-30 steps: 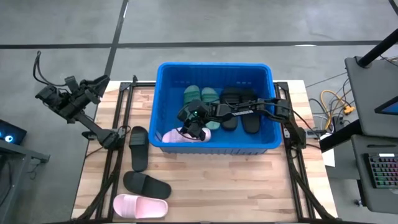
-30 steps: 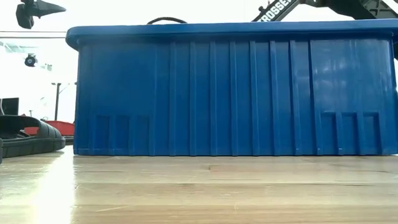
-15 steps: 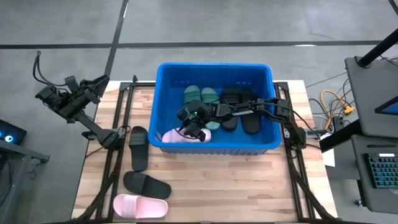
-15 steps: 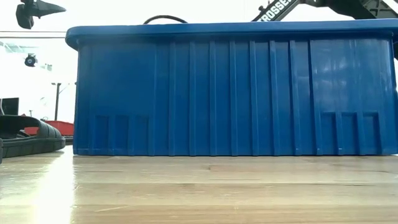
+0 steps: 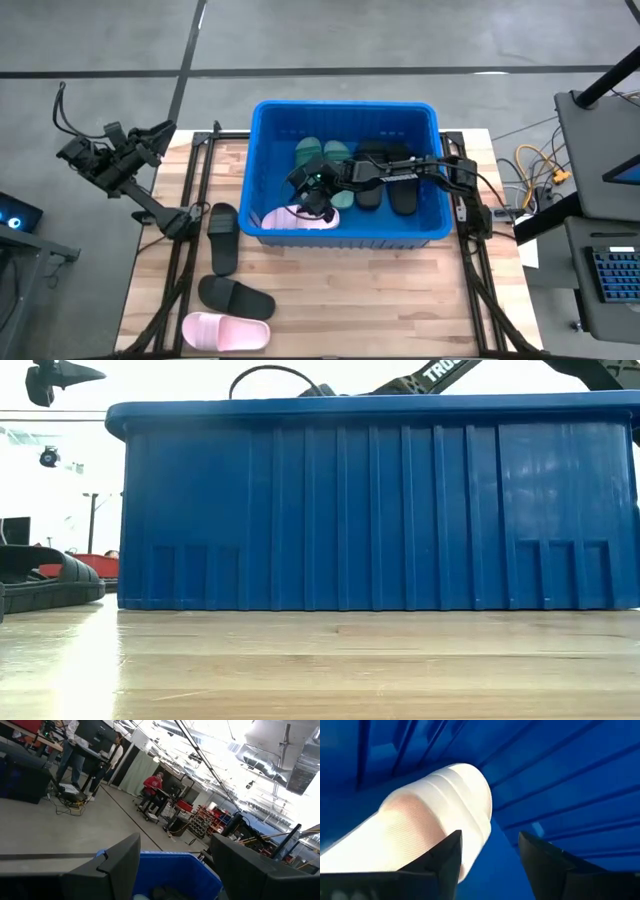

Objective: Pick and place slides into bin
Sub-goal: Put the pink slide into the blue container

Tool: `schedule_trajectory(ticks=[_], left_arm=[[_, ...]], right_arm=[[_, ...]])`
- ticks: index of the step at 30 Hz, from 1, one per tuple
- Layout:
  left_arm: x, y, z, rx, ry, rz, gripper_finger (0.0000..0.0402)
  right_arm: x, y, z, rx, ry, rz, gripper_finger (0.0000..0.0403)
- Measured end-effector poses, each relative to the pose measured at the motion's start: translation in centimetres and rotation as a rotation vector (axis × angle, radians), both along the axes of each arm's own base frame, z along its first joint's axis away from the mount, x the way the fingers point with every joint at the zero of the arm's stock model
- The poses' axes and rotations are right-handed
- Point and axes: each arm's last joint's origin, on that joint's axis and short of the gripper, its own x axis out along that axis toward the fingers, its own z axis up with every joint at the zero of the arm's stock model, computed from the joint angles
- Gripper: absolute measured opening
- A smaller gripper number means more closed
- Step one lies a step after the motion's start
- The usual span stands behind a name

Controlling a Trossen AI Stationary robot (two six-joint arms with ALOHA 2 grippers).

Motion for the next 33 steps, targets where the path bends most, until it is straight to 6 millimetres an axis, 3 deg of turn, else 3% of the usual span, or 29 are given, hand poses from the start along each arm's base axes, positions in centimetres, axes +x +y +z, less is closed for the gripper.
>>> schedule_trajectory(ticks=[8,18,21,26,29,33], left_arm=[[0.0,0.0,0.0,0.001,0.0,-0.001,0.0226],[0.2,-0.1,0.0,0.011,-0.005,-0.018,0.0226],[0.3,-0.3,0.2,0.049,-0.033,-0.082,0.0226],[1.0,-1.0,0.5,0.137,-0.069,-0.212,0.0226],[2.2,-2.0,0.9,0.191,-0.066,-0.283,0.0226],[3.9,-3.4,2.4,0.23,-0.113,-0.362,0.0226]], right_arm=[[-0.8,-0.7,2.8,-0.046,-0.037,-0.104,0.0184],[-3.6,-2.7,9.7,-0.145,-0.183,-0.385,0.0185],[-4.9,-3.3,12.3,-0.05,-0.264,-0.518,0.0185],[-7.7,-4.4,16.9,0.277,-0.433,-0.715,0.0182],[-9.3,-4.8,18.8,0.438,-0.493,-0.789,0.0183],[-11.0,-4.8,20.4,0.511,-0.524,-0.82,0.0184]])
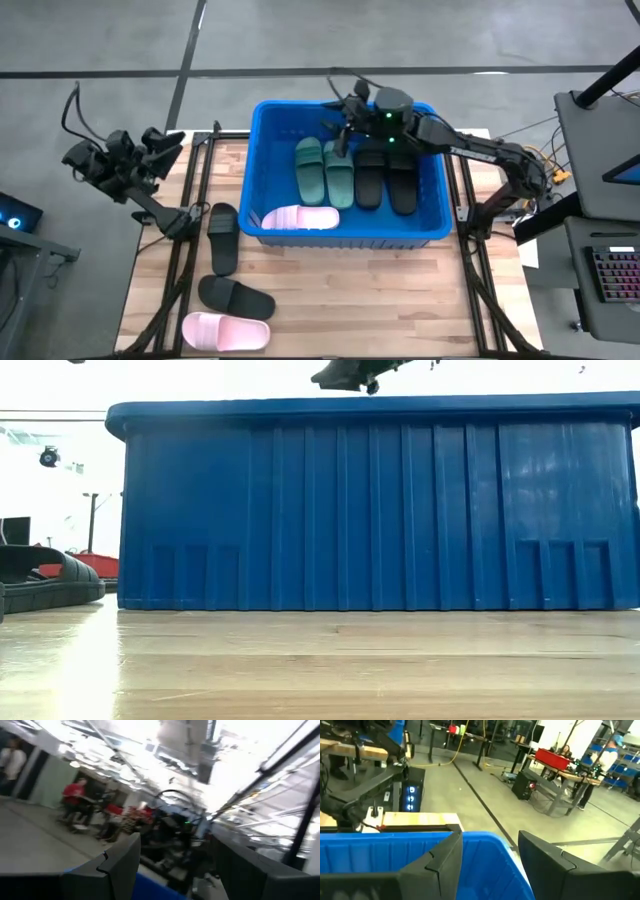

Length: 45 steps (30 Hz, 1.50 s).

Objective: Pick and place slides into bin
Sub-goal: Put the pink slide into the blue container

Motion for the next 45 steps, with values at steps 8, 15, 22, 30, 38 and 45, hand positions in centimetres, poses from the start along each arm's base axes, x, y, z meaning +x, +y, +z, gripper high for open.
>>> schedule_trajectory(ticks=[8,15,22,30,38,45], left_arm=[[4.0,-3.1,2.3,-0.09,0.083,-0.205,0.0226],[7.0,-5.7,2.4,-0.449,0.24,-0.441,0.0226],[9.0,-7.9,1.6,-0.85,0.423,-0.649,0.0226],[13.1,-11.9,-1.4,-1.19,0.746,-0.76,0.0226],[15.4,-15.8,-5.3,-1.462,1.244,-0.709,0.0226],[16.7,-18.4,-8.1,-1.602,1.445,-0.433,0.0226]], right_arm=[[-1.9,0.6,1.1,0.013,0.038,-0.005,0.0182],[-3.9,1.3,1.8,0.041,0.098,-0.025,0.018],[-6.7,2.3,3.1,0.119,0.103,-0.033,0.0178],[-8.3,2.9,3.4,0.116,0.156,-0.03,0.0176],[-7.9,2.8,2.6,0.117,0.213,-0.026,0.0173],[-6.5,2.3,1.1,0.133,0.266,-0.027,0.0171]])
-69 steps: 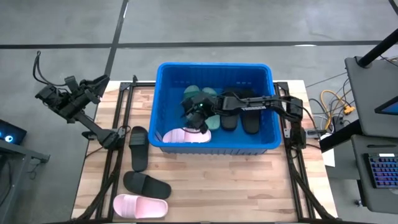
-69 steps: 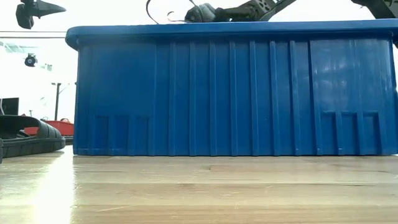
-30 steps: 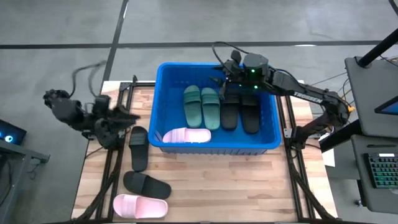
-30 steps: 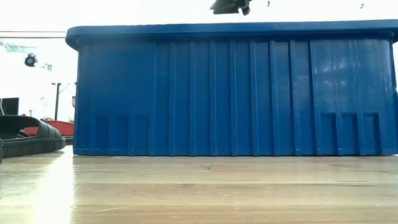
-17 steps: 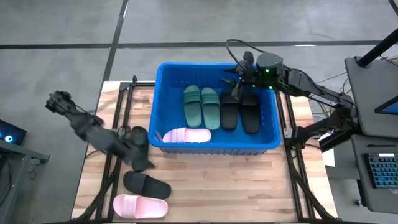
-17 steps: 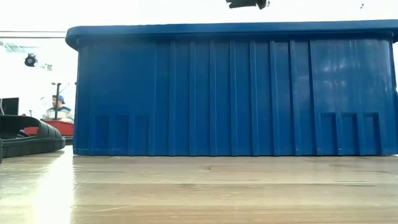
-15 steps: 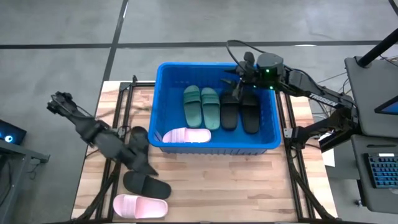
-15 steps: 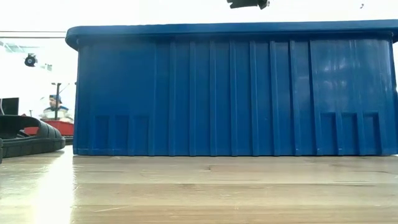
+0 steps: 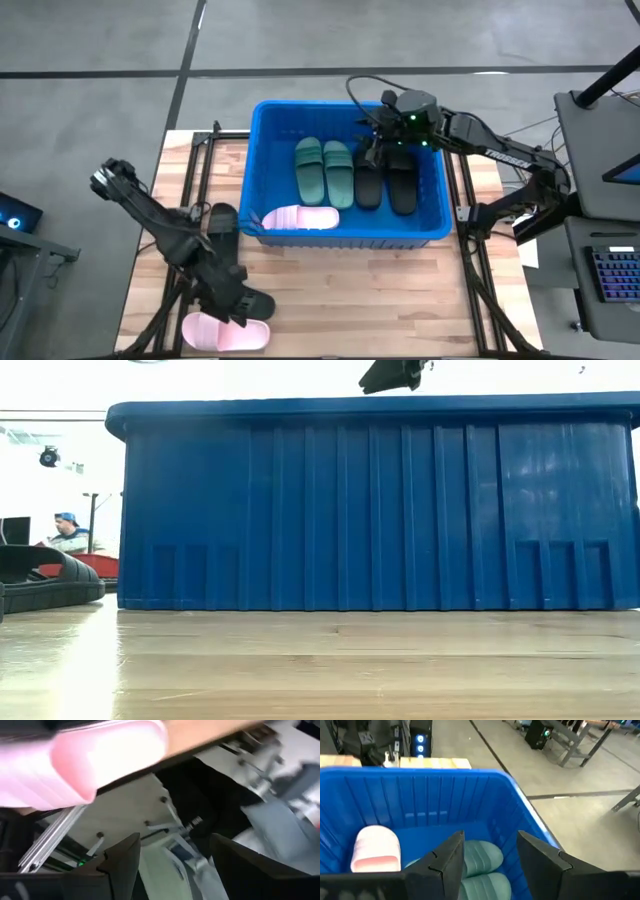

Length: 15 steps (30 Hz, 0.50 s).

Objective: Pick and place slides into bin
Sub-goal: Put the pink slide into the blue container

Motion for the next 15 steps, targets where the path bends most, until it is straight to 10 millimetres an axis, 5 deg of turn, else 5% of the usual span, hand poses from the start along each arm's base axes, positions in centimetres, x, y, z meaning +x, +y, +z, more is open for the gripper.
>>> schedule_trajectory(ticks=[11,15], left_arm=[[0.5,-4.6,-5.8,0.168,0.432,0.012,0.0226],[-0.2,-5.6,-6.2,0.236,0.575,0.031,0.0226]], right_arm=[[1.5,-0.5,-1.6,0.011,0.05,0.004,0.0168],[1.7,-0.6,-1.6,-0.004,0.052,0.011,0.0168]])
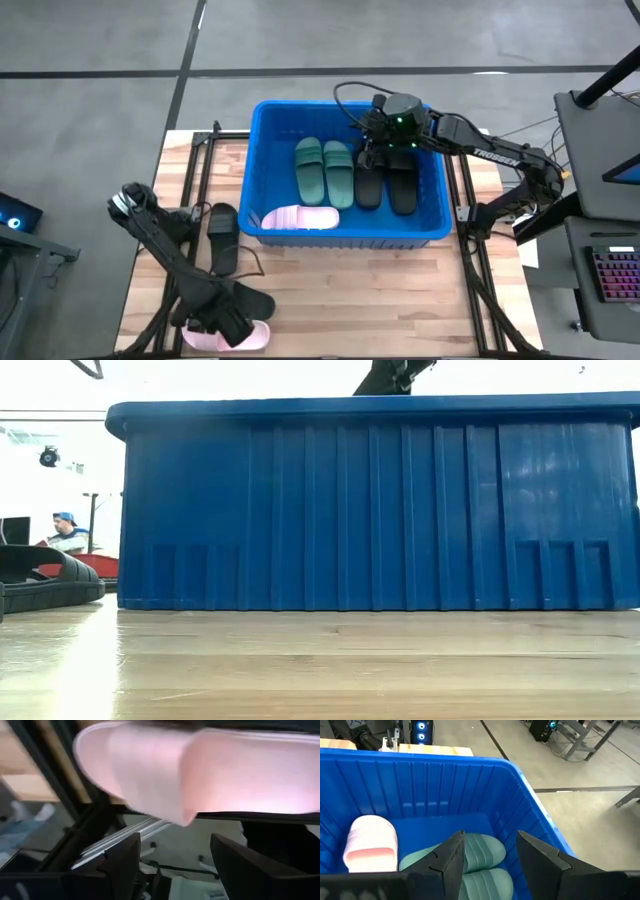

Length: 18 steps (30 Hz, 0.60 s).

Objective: Pick and place slides into bin
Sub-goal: Put the pink slide into the blue container

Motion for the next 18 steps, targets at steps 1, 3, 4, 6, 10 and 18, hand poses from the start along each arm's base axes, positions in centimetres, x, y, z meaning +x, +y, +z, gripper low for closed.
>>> schedule_trajectory(ticks=[1,3,4,6,10,18], left_arm=[[0.0,-0.2,0.0,0.002,0.012,-0.002,0.0226],[0.1,-0.4,-0.4,0.011,0.023,-0.002,0.0226],[0.1,-0.5,-0.7,0.02,0.031,0.003,0.0226],[0.3,-0.6,-1.4,0.039,0.048,0.005,0.0226],[0.6,-0.9,-2.8,0.076,0.08,-0.008,0.0226],[0.0,-1.5,-5.1,0.16,0.158,-0.066,0.0226]], right_arm=[[0.0,0.0,0.0,0.0,0.001,0.0,0.0168],[0.0,0.0,0.0,-0.001,-0.001,0.0,0.0168],[0.0,0.0,0.0,-0.002,-0.003,0.0,0.0168],[0.0,0.0,0.1,-0.003,-0.007,0.0,0.0168],[0.1,0.0,0.1,-0.004,-0.01,0.0,0.0168],[0.1,0.0,0.2,-0.008,-0.021,0.0,0.0166]])
